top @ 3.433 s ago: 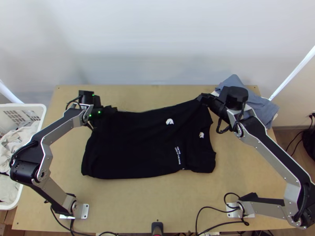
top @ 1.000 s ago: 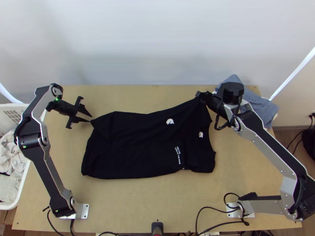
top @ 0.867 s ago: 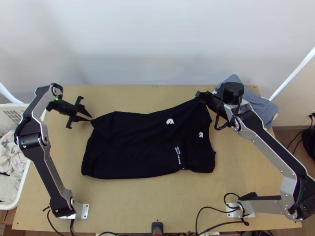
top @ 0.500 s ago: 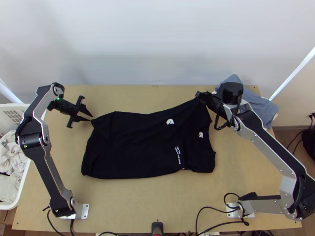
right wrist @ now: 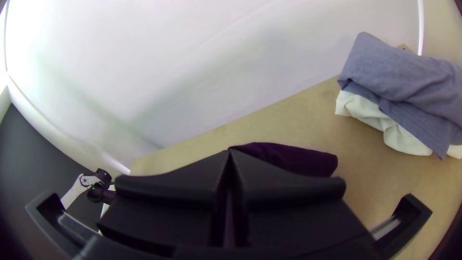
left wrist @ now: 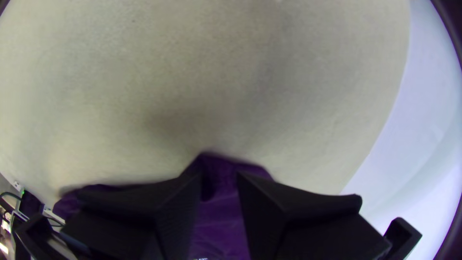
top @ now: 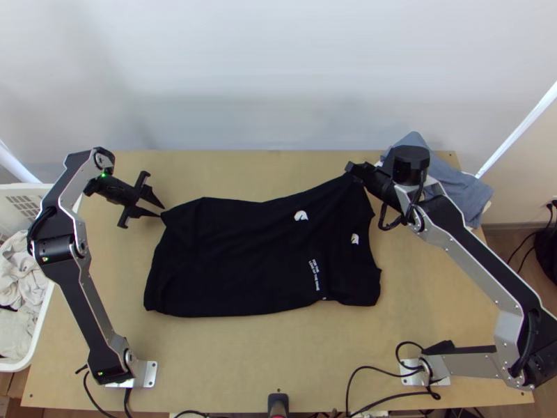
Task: Fold the t-shirt
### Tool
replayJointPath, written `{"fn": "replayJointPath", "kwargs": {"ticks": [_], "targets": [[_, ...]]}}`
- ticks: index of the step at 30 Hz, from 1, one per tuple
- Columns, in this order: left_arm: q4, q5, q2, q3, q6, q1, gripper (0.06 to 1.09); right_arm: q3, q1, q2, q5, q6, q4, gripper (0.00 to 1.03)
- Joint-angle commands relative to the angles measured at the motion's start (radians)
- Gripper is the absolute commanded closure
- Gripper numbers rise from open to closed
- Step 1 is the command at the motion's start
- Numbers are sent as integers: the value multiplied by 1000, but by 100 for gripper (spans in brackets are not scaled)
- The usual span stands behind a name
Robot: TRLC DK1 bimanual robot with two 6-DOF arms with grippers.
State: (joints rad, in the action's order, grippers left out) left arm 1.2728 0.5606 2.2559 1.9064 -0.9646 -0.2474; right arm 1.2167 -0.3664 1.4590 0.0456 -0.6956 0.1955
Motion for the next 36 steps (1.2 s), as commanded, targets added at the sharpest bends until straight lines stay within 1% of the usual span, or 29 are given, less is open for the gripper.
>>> {"fn": "replayJointPath", "kwargs": {"ticks": [1,11,12,13,14,15,16,20,22,24,26,28,31,32,33,34,36], "targets": [[36,-7,-38,-15,10,5,68,7,-8,8,-4,-4,-19,100],[30,-7,-2,5,12,28,68,4,-6,4,-4,-4,-21,100],[26,-7,2,8,12,33,70,4,-3,4,-4,-2,-21,100],[22,-8,8,11,13,37,79,6,-2,3,-4,-1,-21,100],[19,-14,14,17,13,39,94,6,1,3,-4,-1,-21,100],[17,-44,22,28,20,42,105,7,4,3,-4,1,-21,100],[10,-67,30,34,33,46,104,10,6,3,-4,2,-21,100],[-30,-79,31,66,99,39,104,26,9,-6,-4,4,-19,100],[-35,-107,13,114,132,17,104,41,12,-12,-4,4,-11,100],[-66,-154,-32,148,162,-4,104,61,14,-20,-6,4,5,100],[-102,-156,-79,181,185,-29,104,92,18,-22,-7,4,24,100],[-104,-156,-119,230,188,-49,104,122,21,-22,-7,4,41,100],[-132,-171,-179,307,285,-62,104,153,23,-22,-4,22,41,100],[-156,-177,-211,310,314,-61,104,161,21,-19,10,27,44,100],[-178,-186,-236,309,336,-61,104,170,21,-11,53,31,47,100],[-187,-214,-257,310,359,-58,104,187,26,-2,86,41,53,100],[-204,-243,-303,309,409,-50,104,239,29,27,131,74,96,100]]}}
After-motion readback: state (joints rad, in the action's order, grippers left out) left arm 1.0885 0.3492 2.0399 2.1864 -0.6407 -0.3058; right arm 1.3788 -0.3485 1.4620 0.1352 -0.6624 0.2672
